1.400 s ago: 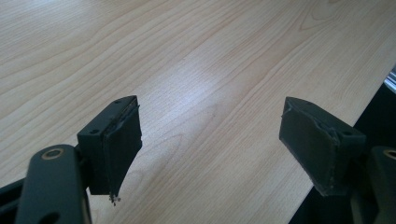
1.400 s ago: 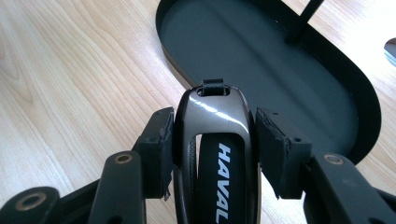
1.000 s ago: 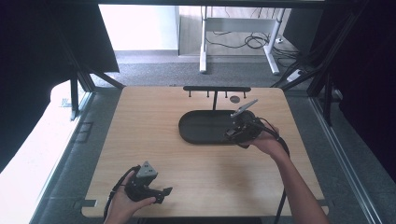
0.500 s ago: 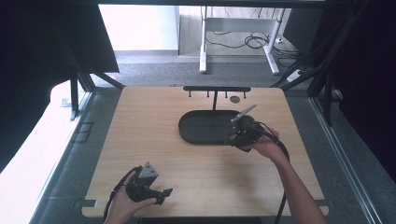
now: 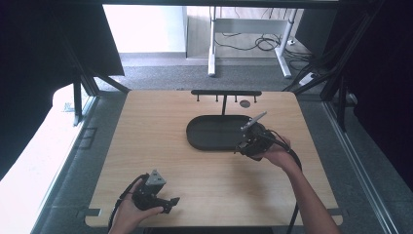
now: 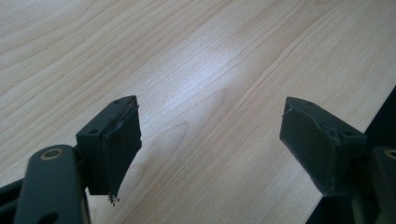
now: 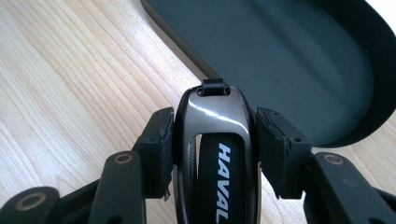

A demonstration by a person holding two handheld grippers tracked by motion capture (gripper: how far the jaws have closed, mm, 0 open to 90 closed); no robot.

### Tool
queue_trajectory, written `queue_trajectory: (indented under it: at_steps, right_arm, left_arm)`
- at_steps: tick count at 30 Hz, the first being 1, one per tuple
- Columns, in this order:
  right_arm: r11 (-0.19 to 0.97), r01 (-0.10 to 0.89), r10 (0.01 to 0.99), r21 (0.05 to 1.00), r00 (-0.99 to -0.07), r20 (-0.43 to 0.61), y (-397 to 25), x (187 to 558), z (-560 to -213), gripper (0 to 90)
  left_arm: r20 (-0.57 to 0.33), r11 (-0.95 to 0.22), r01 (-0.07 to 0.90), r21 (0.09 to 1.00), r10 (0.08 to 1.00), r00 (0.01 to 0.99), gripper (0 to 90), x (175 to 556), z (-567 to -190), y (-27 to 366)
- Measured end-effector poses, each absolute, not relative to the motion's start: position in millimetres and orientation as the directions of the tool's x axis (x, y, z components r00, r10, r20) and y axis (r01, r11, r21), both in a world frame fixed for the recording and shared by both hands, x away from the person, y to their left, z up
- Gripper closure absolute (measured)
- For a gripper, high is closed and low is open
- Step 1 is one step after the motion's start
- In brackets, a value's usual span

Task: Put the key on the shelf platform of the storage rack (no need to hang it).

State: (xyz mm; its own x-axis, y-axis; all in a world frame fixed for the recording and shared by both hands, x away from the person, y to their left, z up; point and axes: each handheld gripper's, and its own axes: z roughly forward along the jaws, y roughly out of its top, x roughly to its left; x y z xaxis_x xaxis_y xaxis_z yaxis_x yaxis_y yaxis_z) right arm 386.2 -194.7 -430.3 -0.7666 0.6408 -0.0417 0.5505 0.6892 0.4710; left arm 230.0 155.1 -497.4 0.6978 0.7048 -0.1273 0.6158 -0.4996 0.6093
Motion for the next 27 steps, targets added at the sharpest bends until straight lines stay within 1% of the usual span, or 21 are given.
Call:
queue_trajectory:
  at_steps: [11,13,18,20,27]
  right_arm:
    - [0.696,0.556,0.641,0.456,-0.766,-0.044,-194,386,-437,50.0]
    - [0.700,0.556,0.640,0.448,-0.767,-0.048,-193,386,-438,50.0]
    - [0.704,0.556,0.639,0.441,-0.768,-0.051,-190,385,-439,50.0]
    - [0.709,0.549,0.632,0.442,-0.773,-0.054,-189,385,-440,50.1]
    - [0.715,0.551,0.629,0.430,-0.776,-0.051,-186,384,-447,50.1]
  left_arm:
    - [-0.123,-0.520,0.609,0.599,0.692,0.712,20.6,230,-500,151]
    - [-0.123,-0.531,0.609,0.589,0.687,0.717,20.5,230,-502,149]
    - [-0.114,-0.585,0.612,0.532,0.667,0.736,20.2,232,-515,138]
    - [-0.114,-0.595,0.604,0.530,0.656,0.746,20.3,231,-515,135]
    - [-0.115,-0.577,0.610,0.543,0.668,0.735,20.3,230,-511,138]
